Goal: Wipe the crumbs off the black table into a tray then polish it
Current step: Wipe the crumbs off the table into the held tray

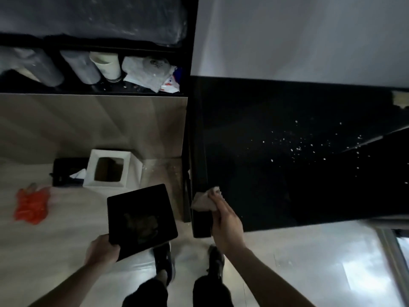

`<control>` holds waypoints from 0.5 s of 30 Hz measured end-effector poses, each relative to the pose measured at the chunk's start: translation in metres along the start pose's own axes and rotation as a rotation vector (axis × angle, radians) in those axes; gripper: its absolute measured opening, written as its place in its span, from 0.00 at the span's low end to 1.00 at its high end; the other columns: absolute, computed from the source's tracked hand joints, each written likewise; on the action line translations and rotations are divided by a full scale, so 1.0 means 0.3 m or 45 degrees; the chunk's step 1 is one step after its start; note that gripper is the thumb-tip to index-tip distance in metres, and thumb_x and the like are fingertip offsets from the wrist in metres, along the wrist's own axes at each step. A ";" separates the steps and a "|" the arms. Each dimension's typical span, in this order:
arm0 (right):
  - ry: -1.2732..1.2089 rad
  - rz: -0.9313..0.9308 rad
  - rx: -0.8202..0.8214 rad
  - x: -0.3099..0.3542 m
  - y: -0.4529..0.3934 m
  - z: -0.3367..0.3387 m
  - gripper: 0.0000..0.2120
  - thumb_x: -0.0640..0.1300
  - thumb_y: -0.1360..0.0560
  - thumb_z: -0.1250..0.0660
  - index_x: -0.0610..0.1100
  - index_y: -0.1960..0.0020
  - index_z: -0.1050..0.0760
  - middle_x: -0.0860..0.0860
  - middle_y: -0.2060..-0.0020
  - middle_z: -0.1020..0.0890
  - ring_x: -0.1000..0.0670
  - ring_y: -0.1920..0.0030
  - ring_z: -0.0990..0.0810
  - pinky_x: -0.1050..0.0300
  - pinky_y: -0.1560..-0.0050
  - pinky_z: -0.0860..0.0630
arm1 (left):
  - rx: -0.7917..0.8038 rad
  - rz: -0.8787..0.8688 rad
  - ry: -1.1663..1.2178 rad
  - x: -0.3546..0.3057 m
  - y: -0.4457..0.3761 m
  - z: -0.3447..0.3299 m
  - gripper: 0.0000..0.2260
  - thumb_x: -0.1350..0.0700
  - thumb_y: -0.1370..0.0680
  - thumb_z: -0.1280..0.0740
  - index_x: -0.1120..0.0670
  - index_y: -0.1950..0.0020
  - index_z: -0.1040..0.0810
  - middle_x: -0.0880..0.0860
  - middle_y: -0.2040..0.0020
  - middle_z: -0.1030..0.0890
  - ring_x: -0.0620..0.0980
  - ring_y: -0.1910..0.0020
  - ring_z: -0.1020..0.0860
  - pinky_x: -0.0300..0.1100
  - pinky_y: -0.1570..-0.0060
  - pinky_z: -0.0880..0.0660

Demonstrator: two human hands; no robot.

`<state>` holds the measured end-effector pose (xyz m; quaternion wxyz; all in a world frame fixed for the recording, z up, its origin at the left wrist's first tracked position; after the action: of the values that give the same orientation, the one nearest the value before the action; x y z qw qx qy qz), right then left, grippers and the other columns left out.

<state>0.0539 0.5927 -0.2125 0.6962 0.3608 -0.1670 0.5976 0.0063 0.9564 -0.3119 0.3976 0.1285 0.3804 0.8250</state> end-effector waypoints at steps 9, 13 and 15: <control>-0.261 -0.075 -0.056 -0.103 0.130 0.224 0.23 0.41 0.17 0.38 0.55 0.24 0.31 0.56 0.30 0.23 0.53 0.28 0.26 0.51 0.29 0.26 | 0.012 0.002 0.035 0.068 0.367 -0.043 0.07 0.62 0.28 0.35 0.54 0.61 0.18 0.55 0.68 0.17 0.59 0.65 0.18 0.43 0.69 0.27; -0.248 -0.026 -0.024 -0.235 0.089 0.357 0.22 0.42 0.17 0.37 0.51 0.24 0.29 0.53 0.32 0.20 0.51 0.31 0.23 0.46 0.31 0.24 | -0.057 0.106 0.072 0.010 0.519 -0.119 0.05 0.61 0.30 0.33 0.55 0.62 0.19 0.53 0.74 0.19 0.55 0.70 0.19 0.40 0.70 0.27; -0.240 -0.020 0.009 -0.295 0.053 0.438 0.21 0.42 0.16 0.37 0.52 0.24 0.30 0.53 0.33 0.19 0.50 0.34 0.20 0.45 0.34 0.22 | -0.081 0.177 0.089 -0.028 0.601 -0.170 0.04 0.60 0.29 0.33 0.54 0.60 0.18 0.51 0.76 0.21 0.49 0.77 0.22 0.37 0.73 0.29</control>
<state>0.0445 0.4379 -0.1766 0.6808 0.4193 -0.2267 0.5561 -0.1151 0.8523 -0.2141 0.3297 0.1129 0.3578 0.8663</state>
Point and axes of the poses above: each hand's wrist, its own y-axis away from the middle knuckle, its own z-axis out of the back of the hand, x = y × z, the point moved 2 cm from there along -y, towards the middle knuckle
